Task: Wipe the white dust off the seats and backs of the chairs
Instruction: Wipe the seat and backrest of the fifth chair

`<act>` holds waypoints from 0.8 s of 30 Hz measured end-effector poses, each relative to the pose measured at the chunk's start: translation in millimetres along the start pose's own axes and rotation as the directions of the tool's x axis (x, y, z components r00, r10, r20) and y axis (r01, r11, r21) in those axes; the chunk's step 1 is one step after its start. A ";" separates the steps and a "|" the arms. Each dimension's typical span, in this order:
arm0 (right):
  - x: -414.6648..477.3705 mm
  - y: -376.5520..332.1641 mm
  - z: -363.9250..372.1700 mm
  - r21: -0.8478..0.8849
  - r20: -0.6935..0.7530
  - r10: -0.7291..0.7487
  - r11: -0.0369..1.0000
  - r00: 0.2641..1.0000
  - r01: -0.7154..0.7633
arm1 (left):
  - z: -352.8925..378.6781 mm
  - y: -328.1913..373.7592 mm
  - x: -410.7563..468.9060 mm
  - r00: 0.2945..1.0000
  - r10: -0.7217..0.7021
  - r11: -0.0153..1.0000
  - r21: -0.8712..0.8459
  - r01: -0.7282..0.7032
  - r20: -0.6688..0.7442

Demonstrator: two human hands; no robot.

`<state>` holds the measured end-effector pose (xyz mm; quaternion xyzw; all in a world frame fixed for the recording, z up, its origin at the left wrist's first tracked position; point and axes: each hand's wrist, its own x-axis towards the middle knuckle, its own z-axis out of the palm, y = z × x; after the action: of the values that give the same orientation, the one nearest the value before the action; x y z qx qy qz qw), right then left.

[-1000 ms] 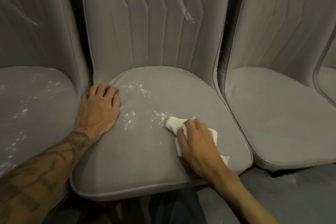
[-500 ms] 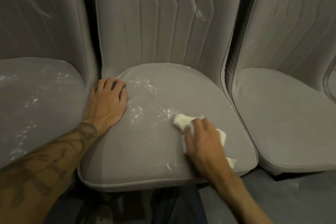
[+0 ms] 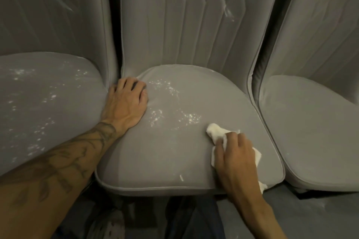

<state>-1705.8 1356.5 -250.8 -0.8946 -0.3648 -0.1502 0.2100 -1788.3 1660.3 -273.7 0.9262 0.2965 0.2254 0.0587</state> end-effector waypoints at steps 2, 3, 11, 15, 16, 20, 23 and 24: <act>-8.9 -18.8 2.3 -0.048 0.028 0.074 0.996 0.997 -0.072 | -0.2 0.0 0.2 1.000 0.000 1.000 0.009 0.000 -0.006; -15.8 -37.0 7.5 -0.054 0.060 0.039 0.998 0.997 -0.035 | -0.1 0.2 0.4 1.000 -0.001 1.000 0.012 0.001 -0.004; -14.7 -39.3 3.6 0.072 0.069 -0.143 0.988 0.987 0.138 | 0.9 -0.3 0.4 1.000 0.008 1.000 0.005 -0.008 -0.001; -13.6 -43.1 7.2 0.034 -0.010 -0.044 0.998 0.999 0.045 | -0.2 1.2 -0.1 1.000 0.001 1.000 0.015 -0.001 -0.008; -16.5 -57.6 11.5 0.039 0.009 -0.105 0.994 0.994 0.105 | 0.1 1.2 -0.4 1.000 0.003 1.000 0.016 -0.003 -0.015; -14.5 -65.6 17.5 0.192 0.135 -0.265 0.952 0.955 0.237 | 1.0 -0.1 0.2 1.000 0.005 1.000 0.017 -0.004 -0.016; 17.1 -20.0 13.2 0.070 0.133 -0.209 0.977 0.969 0.202 | 1.1 0.1 0.4 1.000 0.008 1.000 0.016 -0.008 -0.024; 30.7 -3.6 12.4 0.044 0.124 -0.137 0.990 0.983 0.132 | 1.1 0.7 0.0 1.000 0.011 1.000 0.021 -0.011 -0.029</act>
<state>-1685.8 1382.9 -247.7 -0.8717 -0.4396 -0.1005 0.1917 -1787.4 1659.7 -274.6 0.9250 0.2945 0.2363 0.0433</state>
